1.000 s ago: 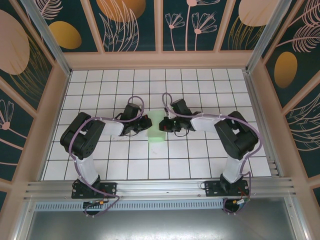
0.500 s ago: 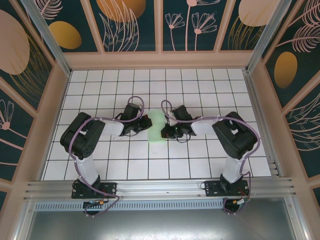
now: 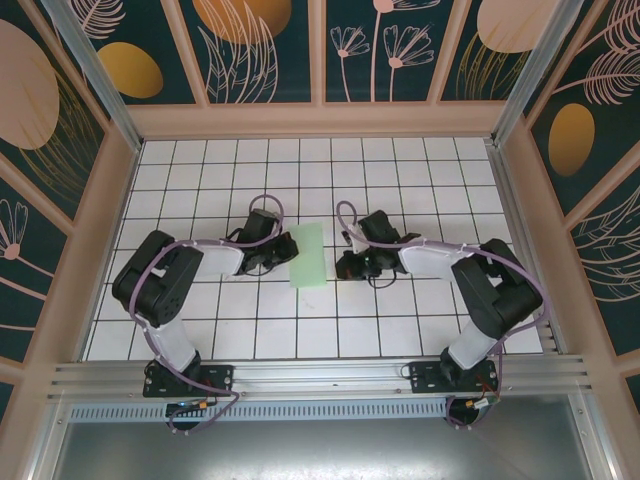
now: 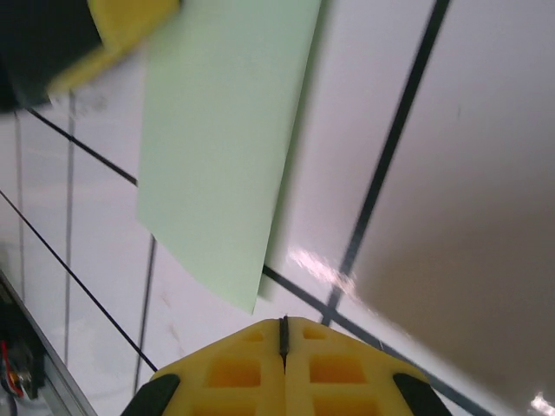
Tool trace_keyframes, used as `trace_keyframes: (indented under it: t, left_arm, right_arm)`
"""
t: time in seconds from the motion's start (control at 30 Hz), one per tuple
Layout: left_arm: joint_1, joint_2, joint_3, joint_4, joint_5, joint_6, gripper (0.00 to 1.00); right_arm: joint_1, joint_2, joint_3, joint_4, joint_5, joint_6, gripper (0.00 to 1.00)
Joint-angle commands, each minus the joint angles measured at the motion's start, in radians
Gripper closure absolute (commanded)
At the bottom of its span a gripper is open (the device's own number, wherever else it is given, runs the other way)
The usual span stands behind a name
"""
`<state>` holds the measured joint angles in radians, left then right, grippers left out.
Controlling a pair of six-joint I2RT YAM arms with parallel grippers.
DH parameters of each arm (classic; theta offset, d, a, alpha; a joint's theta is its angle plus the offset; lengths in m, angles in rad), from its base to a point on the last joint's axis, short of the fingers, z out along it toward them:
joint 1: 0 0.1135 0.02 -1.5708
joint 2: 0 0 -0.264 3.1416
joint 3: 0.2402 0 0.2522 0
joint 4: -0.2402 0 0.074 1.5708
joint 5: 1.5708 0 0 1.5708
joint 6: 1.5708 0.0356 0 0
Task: Fold a paper plane with a square sheet of paper (pick it up from the middle)
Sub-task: Rotate the paper at the center of the table.
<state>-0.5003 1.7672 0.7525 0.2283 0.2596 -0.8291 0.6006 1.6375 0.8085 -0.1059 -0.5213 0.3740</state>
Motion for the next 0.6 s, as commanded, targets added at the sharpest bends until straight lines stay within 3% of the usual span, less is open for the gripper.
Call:
trace_keyframes:
  t: [0.0,0.27,0.57]
  left_arm:
    - [0.017,-0.041,-0.079,-0.288,-0.119,-0.048,1.00]
    - [0.017,-0.226,-0.078,-0.176,-0.038,-0.040,1.00]
    - [0.017,-0.127,0.058,-0.051,0.118,0.007,0.99]
  right_arm:
    - [-0.007,-0.002,0.049,0.069,0.028,0.056,1.00]
    - [0.026,0.135,0.146,0.194,-0.022,0.178,1.00]
    - [0.065,0.257,0.212,0.233,-0.056,0.245,1.00]
